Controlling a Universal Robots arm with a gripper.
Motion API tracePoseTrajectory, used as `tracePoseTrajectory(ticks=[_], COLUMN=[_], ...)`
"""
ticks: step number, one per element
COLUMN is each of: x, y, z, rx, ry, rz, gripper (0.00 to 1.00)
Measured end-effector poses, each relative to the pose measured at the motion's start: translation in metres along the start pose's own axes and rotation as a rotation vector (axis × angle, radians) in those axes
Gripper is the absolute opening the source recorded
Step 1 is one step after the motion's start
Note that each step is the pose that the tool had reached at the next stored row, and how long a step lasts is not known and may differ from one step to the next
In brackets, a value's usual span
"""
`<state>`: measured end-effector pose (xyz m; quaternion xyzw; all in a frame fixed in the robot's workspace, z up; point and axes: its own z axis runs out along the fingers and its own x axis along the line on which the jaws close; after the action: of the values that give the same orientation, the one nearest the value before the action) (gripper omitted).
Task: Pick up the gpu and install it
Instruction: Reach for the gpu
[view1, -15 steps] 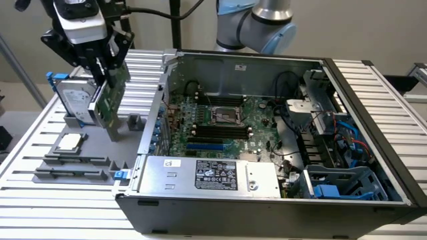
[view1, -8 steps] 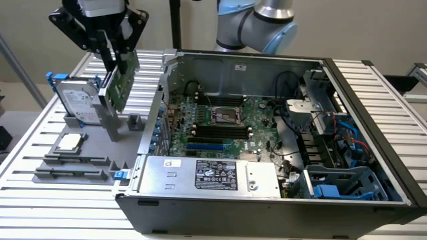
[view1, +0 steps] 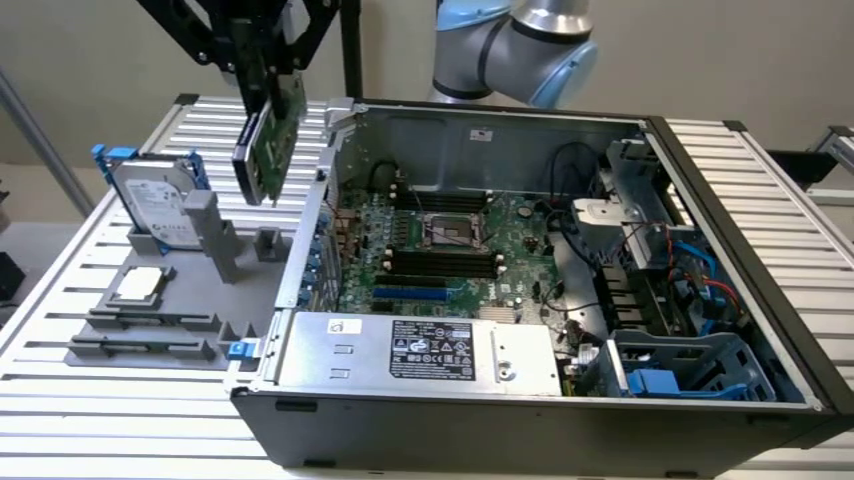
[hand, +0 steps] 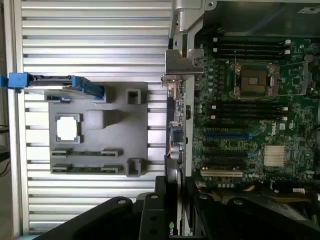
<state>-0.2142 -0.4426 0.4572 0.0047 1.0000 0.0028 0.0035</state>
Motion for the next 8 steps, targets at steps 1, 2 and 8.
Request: tracePoseTrajectory(ticks=[1, 2, 8], x=[-0.005, -0.009, -0.037], y=[0.0001, 0.0001, 0.0004], z=[-0.0011, -0.0015, -0.0019], rx=[0.0005, 0.0002, -0.0012], ry=[0.0008, 0.0008, 0.0012], rz=[0.000, 0.000, 0.000], gripper=[0.26, 0.26, 0.26])
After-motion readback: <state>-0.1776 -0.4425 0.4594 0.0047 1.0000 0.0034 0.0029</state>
